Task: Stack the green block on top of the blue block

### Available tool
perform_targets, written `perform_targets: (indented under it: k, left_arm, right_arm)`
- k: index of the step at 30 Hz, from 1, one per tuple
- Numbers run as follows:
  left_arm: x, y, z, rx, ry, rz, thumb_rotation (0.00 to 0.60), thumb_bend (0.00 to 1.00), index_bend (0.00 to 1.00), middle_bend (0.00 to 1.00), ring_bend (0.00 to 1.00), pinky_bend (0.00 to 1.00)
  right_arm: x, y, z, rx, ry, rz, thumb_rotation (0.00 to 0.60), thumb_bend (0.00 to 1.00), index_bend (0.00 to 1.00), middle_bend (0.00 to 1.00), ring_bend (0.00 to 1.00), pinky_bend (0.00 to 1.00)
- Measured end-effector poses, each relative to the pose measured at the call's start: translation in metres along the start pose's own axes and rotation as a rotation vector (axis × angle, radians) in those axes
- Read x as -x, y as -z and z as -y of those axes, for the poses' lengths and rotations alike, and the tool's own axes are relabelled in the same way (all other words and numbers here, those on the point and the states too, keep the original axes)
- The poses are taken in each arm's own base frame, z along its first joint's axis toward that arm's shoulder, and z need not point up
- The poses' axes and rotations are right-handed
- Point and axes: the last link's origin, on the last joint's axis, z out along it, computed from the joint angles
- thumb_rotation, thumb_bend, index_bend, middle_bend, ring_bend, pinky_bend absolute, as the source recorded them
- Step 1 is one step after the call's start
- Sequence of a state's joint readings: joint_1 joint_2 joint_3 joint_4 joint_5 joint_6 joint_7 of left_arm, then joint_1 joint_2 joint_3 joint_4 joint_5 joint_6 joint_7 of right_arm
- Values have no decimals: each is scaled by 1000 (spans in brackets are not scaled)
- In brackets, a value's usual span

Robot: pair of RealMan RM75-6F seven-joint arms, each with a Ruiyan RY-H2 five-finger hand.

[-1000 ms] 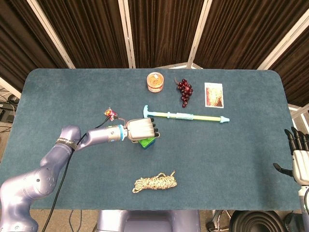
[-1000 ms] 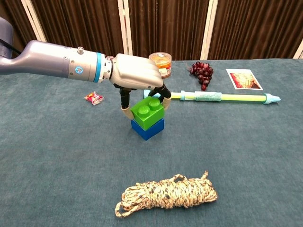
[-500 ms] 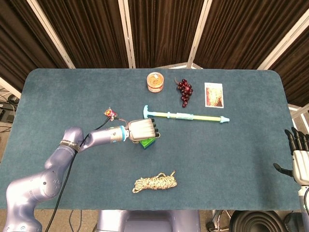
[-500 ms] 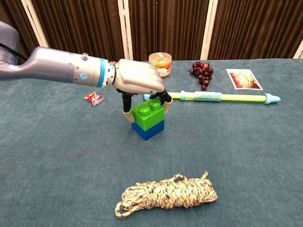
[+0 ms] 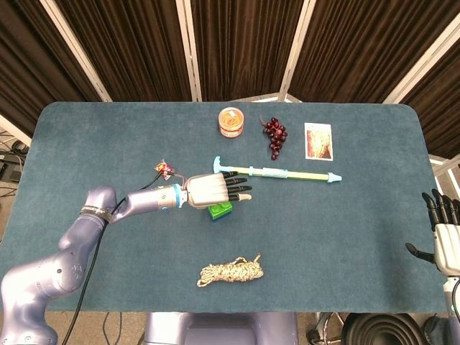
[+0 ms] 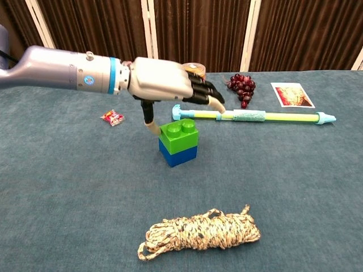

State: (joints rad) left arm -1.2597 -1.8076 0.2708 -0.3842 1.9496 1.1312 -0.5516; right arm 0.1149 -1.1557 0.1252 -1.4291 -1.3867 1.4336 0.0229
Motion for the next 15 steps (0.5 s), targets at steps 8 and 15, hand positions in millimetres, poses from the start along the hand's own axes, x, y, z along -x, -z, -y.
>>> perform_targets:
  k: [8, 15]
  left_arm:
    - [-5, 30, 24, -159, -4, -51, 600, 0, 0, 0, 0, 0]
    - [5, 84, 22, -400, 129, -119, 600, 0, 0, 0, 0, 0]
  right_arm:
    - [-2, 3, 3, -20, -28, 5, 600, 0, 0, 0, 0, 0]
    - [-2, 5, 8, -51, -64, 26, 600, 0, 0, 0, 0, 0]
